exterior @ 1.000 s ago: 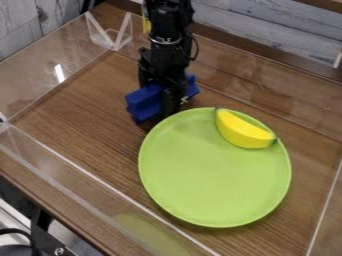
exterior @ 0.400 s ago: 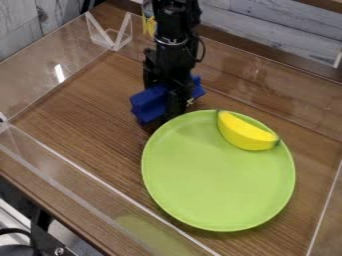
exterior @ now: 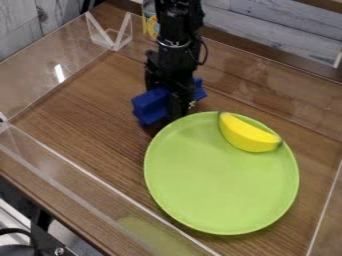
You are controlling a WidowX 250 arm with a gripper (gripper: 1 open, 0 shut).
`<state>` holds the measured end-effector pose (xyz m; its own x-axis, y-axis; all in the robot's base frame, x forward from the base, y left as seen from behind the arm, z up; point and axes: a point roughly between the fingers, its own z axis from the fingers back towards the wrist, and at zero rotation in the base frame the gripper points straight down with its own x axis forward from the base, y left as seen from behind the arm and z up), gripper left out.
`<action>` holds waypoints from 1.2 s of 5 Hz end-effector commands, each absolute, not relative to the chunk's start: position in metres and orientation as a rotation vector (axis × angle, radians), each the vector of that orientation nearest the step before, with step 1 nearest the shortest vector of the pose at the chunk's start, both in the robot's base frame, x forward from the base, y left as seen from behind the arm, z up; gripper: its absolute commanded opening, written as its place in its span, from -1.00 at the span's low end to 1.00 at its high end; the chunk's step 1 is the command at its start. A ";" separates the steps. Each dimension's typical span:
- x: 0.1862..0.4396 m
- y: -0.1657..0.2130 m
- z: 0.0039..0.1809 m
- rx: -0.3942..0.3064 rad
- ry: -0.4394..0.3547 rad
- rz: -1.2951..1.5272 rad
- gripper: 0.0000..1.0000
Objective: Put the blue object in the green plate
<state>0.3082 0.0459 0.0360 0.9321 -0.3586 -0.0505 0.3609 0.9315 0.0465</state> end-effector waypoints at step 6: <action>0.321 0.040 0.060 0.120 -0.076 -0.376 -1.00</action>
